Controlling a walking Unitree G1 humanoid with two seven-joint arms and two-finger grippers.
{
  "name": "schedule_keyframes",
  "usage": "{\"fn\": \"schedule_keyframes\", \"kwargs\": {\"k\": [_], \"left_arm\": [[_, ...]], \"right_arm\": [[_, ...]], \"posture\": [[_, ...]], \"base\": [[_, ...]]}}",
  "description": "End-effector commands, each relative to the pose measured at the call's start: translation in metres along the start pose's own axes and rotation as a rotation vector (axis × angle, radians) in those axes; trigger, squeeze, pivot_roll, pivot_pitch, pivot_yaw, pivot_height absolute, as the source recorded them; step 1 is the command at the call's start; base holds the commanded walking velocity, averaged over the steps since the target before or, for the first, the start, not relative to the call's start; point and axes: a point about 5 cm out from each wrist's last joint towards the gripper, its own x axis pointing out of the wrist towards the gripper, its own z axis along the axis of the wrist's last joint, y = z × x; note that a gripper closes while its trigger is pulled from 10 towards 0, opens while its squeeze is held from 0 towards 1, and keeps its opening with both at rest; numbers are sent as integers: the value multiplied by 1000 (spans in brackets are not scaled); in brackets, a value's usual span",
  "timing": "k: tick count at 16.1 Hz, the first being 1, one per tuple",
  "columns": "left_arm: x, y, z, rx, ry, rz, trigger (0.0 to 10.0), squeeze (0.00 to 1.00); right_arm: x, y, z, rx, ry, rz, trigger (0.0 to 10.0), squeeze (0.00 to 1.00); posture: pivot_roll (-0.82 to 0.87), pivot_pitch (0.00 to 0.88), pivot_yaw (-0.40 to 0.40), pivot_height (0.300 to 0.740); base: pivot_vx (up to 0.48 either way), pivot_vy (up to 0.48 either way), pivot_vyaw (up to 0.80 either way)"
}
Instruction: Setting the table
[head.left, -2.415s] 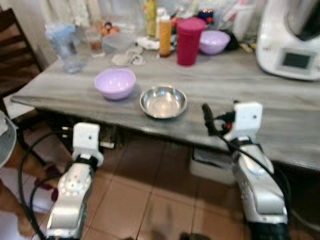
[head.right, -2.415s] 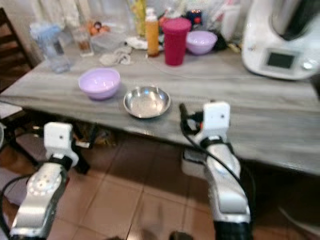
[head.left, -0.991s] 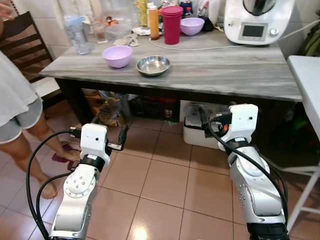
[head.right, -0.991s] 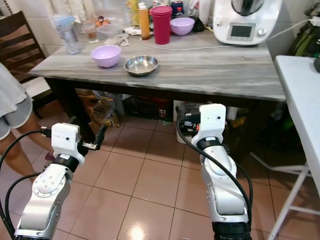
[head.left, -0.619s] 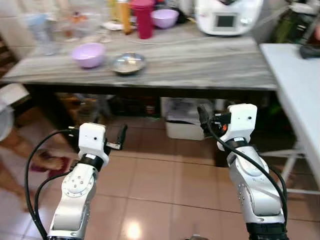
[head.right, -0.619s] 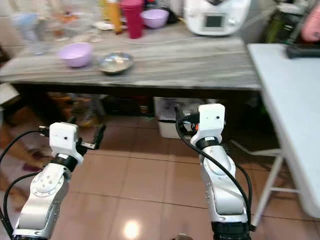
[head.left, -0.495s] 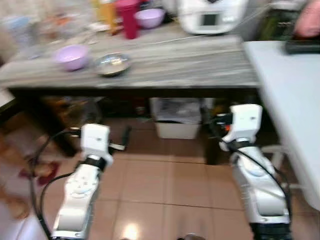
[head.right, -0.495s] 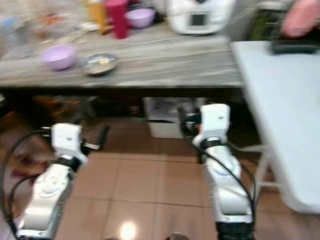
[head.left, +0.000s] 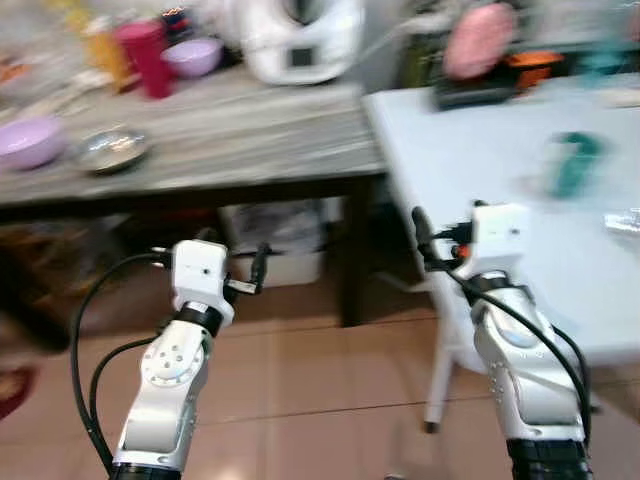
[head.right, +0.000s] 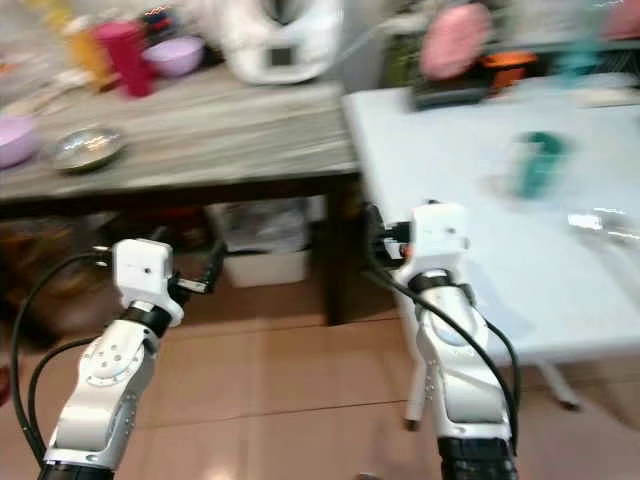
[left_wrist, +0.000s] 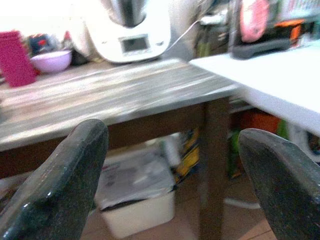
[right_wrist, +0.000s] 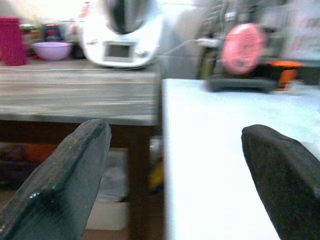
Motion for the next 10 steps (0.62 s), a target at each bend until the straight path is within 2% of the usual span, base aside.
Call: {"fn": "schedule_keyframes", "kwargs": {"k": [1,4,5,8,10], "left_arm": [[-5,9,-3,14,19,34,10000,0],[-3,8,-1,11,14,33,10000,0],[-2,7,0,9,11,32,10000,0],[-2,8,0,12,12,28,10000,0],[-2,8,0,14,13,22,10000,0]], "right_arm": [[0,15,1,21,-11,49,10000,0],[2,19,1,34,-5,56,10000,0],[2,20,2,10,-17,68,10000,0],[1,20,3,14,-26,59,10000,0],[1,20,1,21,-20,48,10000,0]], "posture": [[-156,75,65,740],[-149,74,70,740],[-148,72,73,740],[-147,69,82,740],[-148,69,85,740]], "base": [[0,-364,0],[0,-366,0],[0,-375,0],[0,-374,800],[0,-375,275]]}}
